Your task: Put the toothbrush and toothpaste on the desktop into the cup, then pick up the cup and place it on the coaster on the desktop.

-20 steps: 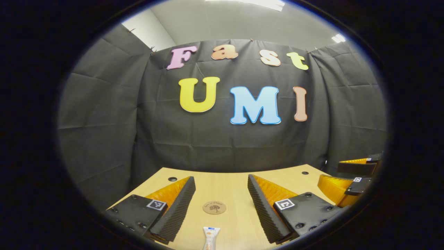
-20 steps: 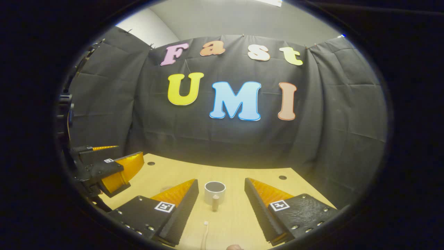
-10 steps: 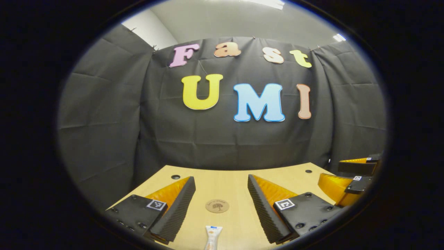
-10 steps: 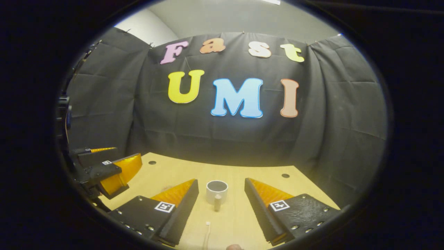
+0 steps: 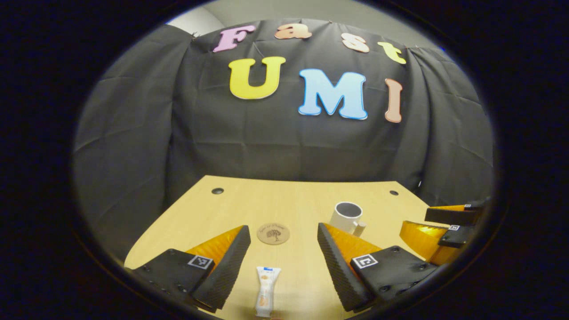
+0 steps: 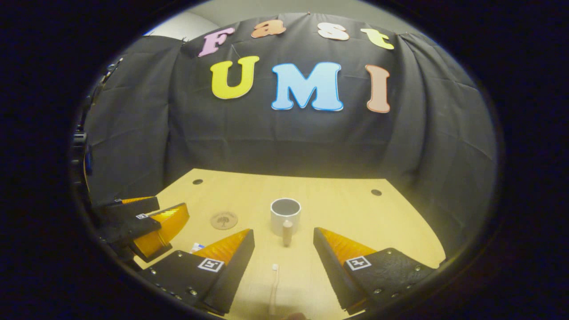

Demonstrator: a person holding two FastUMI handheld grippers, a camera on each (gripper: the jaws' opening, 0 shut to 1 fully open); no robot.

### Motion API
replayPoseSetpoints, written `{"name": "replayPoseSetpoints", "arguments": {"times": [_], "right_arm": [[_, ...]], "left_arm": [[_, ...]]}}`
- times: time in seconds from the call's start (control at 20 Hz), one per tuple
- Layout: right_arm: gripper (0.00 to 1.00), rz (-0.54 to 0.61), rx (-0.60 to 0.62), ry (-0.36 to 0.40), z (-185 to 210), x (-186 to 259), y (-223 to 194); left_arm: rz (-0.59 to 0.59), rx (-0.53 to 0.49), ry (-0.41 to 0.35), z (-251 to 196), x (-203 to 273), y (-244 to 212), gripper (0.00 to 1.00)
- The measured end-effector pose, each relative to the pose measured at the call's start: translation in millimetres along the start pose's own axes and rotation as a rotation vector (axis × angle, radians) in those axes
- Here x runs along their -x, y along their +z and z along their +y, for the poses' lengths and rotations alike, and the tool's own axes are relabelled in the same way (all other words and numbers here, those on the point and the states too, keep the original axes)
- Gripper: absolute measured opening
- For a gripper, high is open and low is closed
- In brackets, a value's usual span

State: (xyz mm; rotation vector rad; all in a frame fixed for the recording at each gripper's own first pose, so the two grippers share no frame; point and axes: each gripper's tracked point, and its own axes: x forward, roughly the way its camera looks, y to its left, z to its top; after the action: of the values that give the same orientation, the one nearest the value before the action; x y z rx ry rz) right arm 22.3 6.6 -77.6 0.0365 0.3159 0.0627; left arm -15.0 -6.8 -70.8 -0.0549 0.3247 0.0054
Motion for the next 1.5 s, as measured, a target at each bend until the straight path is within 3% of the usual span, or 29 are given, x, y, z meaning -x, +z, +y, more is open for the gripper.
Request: {"name": "replayPoseSetpoints", "arguments": {"times": [0.5, 1.5], "right_arm": [[0.84, 0.252, 0.04, 0.0, -6, -22, -57], [0.84, 0.761, -0.004, 0.064, 20, -35, -162]], "left_arm": [[0.316, 0.014, 0.038, 16, 4, -59, 0.98], [0.835, 0.018, -0.009, 36, 1, -170, 0.99]]}}
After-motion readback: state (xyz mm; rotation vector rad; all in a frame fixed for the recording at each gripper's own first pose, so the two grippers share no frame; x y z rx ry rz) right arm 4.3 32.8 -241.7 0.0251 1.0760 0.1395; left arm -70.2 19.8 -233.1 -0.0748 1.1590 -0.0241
